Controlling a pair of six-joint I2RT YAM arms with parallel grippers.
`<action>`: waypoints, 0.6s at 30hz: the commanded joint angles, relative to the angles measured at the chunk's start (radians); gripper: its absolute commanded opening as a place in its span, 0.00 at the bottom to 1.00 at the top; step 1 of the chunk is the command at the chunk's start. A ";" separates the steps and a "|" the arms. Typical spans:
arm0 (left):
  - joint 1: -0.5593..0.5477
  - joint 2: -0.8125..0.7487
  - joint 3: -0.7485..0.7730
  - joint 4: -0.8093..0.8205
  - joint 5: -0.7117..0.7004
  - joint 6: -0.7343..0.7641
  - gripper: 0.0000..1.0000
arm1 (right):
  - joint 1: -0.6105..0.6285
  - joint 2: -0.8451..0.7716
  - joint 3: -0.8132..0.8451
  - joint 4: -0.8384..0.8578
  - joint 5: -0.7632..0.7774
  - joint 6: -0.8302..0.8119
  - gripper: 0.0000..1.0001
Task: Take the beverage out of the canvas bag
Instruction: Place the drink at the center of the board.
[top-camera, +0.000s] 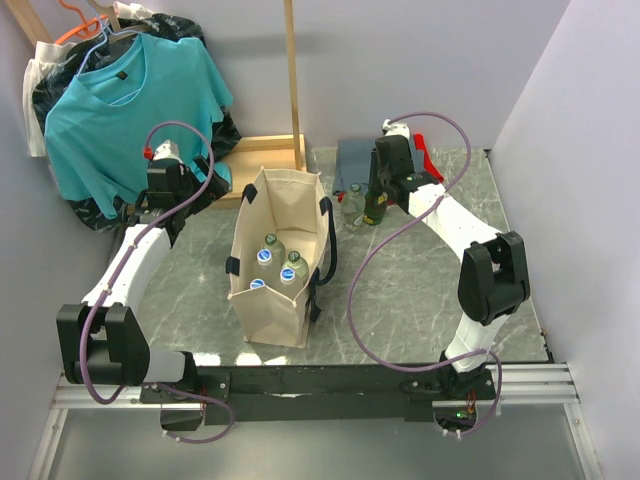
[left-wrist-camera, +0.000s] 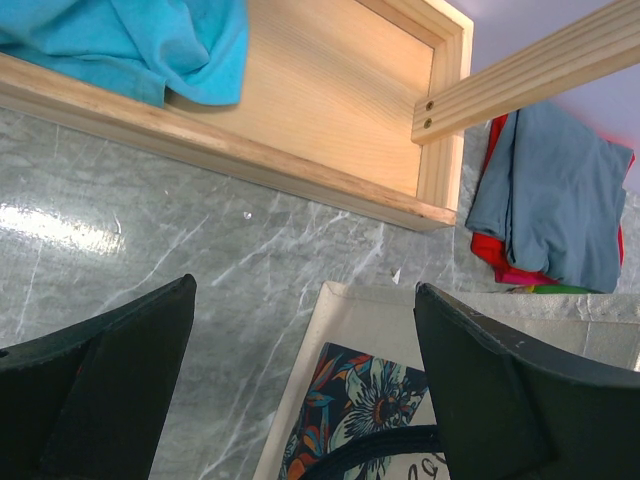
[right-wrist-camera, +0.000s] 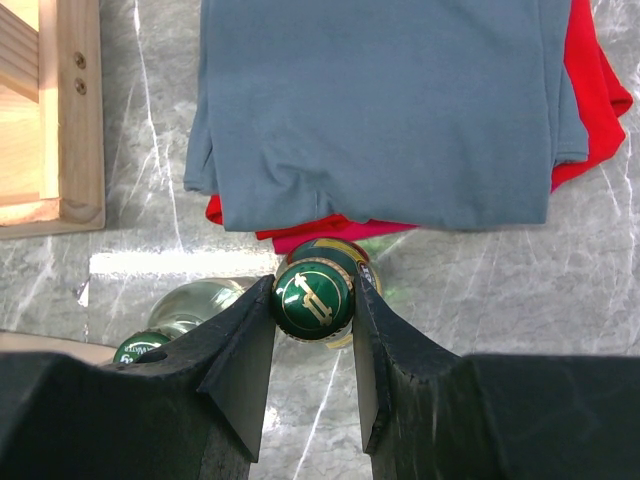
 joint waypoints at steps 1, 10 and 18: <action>-0.005 -0.003 0.023 0.025 0.009 0.002 0.96 | 0.019 -0.039 0.006 0.066 -0.004 0.026 0.34; -0.007 -0.005 0.026 0.028 0.015 -0.002 0.96 | 0.022 -0.044 0.014 0.055 0.007 0.029 0.37; -0.008 -0.011 0.023 0.028 0.012 0.004 0.96 | 0.023 -0.041 0.027 0.036 0.010 0.032 0.44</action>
